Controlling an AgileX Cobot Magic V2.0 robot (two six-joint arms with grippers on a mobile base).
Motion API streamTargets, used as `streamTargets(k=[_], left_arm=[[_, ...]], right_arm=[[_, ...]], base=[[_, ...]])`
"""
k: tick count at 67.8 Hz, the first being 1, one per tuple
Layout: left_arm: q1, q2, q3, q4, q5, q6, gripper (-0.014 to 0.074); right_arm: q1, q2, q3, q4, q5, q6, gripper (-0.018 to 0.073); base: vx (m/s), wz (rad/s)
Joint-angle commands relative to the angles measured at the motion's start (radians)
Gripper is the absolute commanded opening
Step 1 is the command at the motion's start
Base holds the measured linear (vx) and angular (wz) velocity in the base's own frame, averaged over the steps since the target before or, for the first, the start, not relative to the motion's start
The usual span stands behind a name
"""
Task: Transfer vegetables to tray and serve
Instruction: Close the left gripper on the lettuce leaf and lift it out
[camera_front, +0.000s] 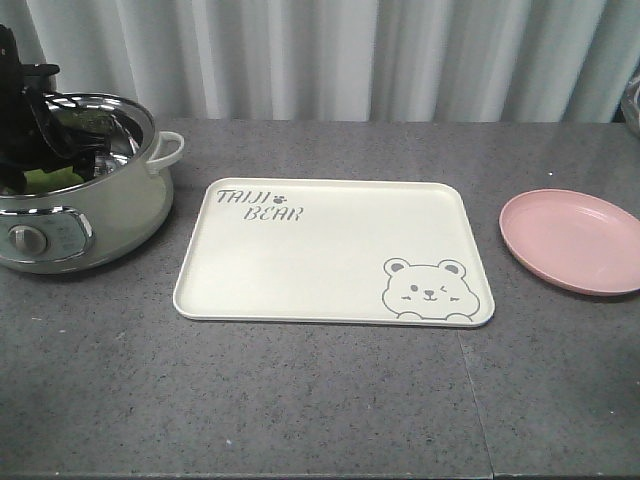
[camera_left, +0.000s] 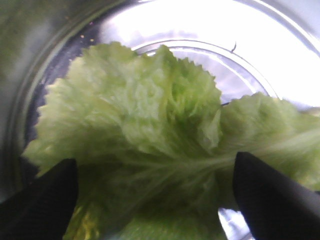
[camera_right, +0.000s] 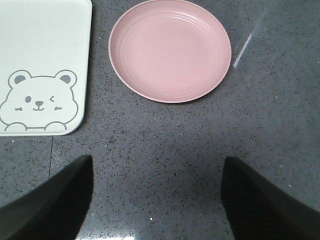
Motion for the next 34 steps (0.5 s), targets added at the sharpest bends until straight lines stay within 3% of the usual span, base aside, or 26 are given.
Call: streamTargets(k=[1,22,34], left_arm=[[-0.002,-0.047,-0.029,-0.005,-0.022,-0.009,0.0593],[-0.002,-0.013,-0.027,-0.004,-0.010,-0.009,0.0571],[-0.002,-0.013,-0.027,-0.003,-0.008,-0.008,0.0403]], right_arm=[[-0.006,-0.009,-0.031,-0.014,-0.053,-0.006,0.0530],[-0.006,-0.009,-0.031,-0.015,-0.053,-0.006,0.0530],[-0.006,-0.009,-0.031,-0.015,-0.053,-0.006,0.0530]], base=[[0.00,0.00],[0.00,0.00],[0.00,0.00]])
